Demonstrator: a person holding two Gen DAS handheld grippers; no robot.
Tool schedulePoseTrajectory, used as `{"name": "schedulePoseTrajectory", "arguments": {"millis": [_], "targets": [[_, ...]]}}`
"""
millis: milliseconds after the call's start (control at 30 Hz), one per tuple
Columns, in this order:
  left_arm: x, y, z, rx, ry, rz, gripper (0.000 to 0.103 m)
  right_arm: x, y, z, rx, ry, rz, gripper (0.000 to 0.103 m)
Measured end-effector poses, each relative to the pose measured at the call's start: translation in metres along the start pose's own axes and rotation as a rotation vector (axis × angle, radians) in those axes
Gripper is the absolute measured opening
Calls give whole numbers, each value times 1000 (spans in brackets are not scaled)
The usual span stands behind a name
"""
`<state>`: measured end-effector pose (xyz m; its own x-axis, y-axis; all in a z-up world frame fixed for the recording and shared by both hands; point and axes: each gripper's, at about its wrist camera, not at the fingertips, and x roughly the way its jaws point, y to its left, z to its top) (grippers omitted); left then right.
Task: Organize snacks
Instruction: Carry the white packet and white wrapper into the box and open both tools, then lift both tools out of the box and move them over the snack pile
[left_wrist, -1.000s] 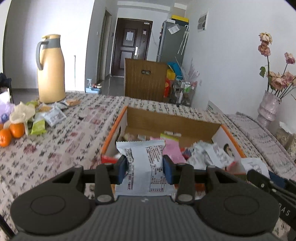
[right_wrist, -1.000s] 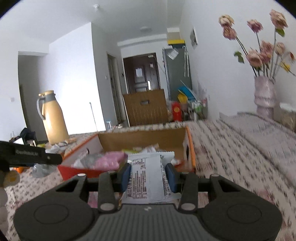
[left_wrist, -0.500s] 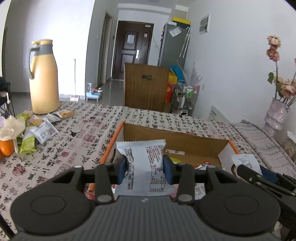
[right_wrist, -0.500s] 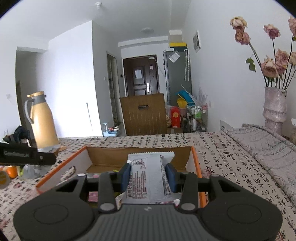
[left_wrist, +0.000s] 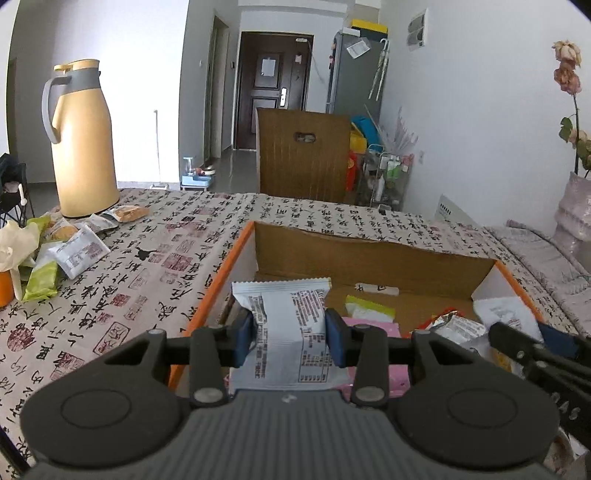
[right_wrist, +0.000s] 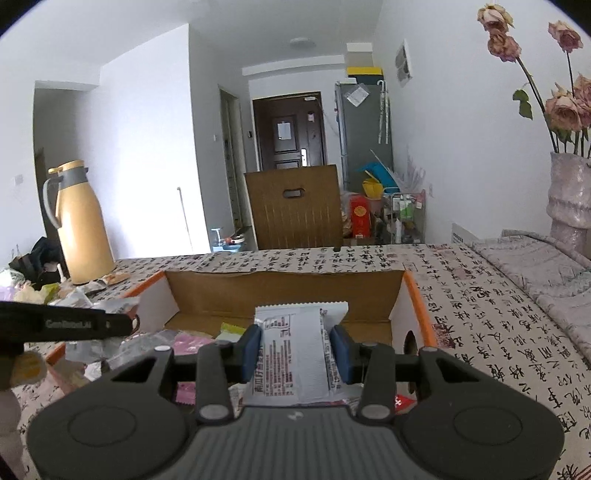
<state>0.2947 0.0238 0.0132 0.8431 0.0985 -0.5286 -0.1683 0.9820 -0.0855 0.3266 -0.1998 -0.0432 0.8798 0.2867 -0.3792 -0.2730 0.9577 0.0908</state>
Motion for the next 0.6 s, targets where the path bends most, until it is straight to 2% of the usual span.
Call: {"name": "schedulePoseTrajectory", "arguments": {"millis": [100,133,167,200,233,267,300,333,433,600], "targets": [[-1,-1,-3,-2,-6,11,46,2,2,-3,-9,12,-4,43],[0,0,-4,-4,-6,14,57,2,2,-4,-10,12,-5,45],[-1,0,-4,-10,-10,20,75,2,2,-4,-13,6,-11,45],[-2,0,-4,-16,-18,30,85,1,2,-5,-12,5,-10,51],[-5,1,-4,-24,-31,48,100,1,1,-5,-8,4,-10,67],[-7,3,-4,-34,-45,60,103,0,0,-5,-5,0,-16,78],[-9,3,-4,-38,-48,61,103,0,-1,-5,-1,-1,-21,100],[-8,3,-4,-34,-41,53,103,-1,-2,-5,3,-4,-23,103],[-3,-3,-5,-6,-13,61,103,1,-2,-5,7,5,-26,103],[-5,-3,-6,-6,-14,54,103,1,-1,-5,7,1,-30,103]]}}
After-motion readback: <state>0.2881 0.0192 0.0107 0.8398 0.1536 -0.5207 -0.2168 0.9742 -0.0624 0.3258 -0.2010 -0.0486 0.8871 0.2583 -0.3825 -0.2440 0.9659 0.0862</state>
